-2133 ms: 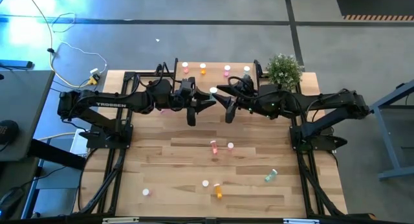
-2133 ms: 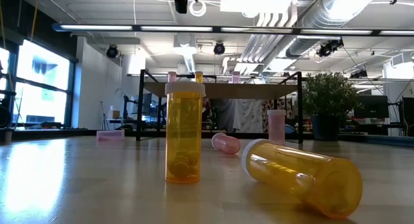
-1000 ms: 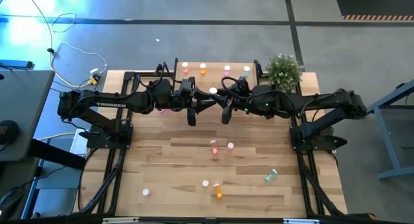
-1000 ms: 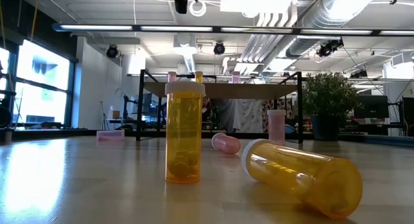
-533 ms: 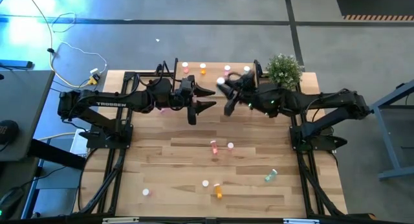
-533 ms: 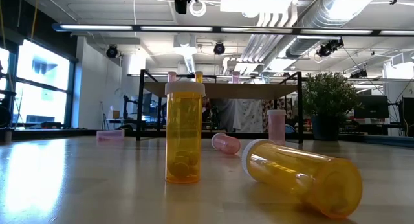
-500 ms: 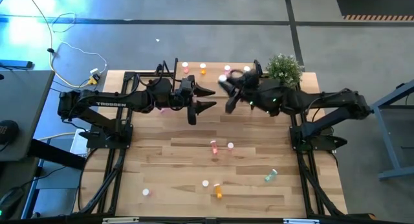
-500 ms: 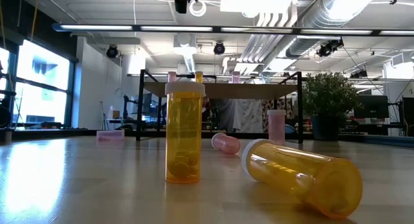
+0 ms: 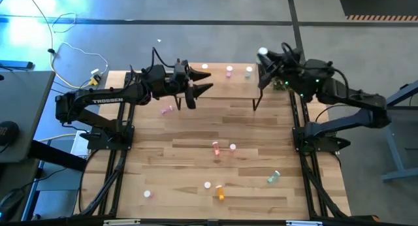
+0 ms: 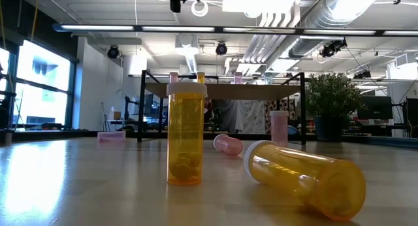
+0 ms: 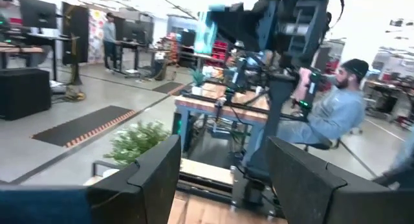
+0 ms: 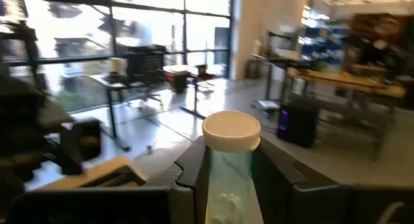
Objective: Pick and place medicine bottles onto shelf by color
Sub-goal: Put the top blue pill bottle on the shelf aligned with the other blue pill bottle
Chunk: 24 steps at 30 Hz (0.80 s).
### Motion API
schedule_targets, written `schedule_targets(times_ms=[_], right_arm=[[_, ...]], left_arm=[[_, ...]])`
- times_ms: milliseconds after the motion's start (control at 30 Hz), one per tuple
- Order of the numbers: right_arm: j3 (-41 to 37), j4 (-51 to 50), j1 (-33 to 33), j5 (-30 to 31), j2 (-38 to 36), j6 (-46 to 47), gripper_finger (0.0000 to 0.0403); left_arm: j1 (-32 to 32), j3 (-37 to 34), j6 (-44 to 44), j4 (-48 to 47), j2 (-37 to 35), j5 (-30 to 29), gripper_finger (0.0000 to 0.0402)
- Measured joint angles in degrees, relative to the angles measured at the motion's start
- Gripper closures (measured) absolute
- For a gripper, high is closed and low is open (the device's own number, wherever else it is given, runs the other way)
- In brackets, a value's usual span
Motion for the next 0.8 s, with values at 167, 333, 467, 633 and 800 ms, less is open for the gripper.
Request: schedule_targets(times_ms=[167,333,467,633,800], right_arm=[[-9.1,-1.2,-6.1,-2.9,-4.4,7.2,0.032],[-20.3,7.0,-8.9,-7.0,-6.5,14.2,0.032],[-28.7,17.3,-8.6,-7.2,-6.5,16.7,0.032],[-39.6,34.0,-6.9,-6.8,-5.7,16.6,0.032],[-47.7,46.9,-4.7,-4.0,-3.8,12.5,0.032]], left_arm=[[1.6,0.0,0.0,-2.3,-1.4,0.0,0.0186],[3.0,0.0,0.0,-3.1,-1.9,0.0,0.0186],[4.1,0.0,1.1,-3.9,-1.8,0.0,0.0186],[5.2,0.0,5.6,-5.2,-1.8,0.0,0.0186],[5.8,0.0,6.6,-5.8,-2.0,0.1,0.0186]])
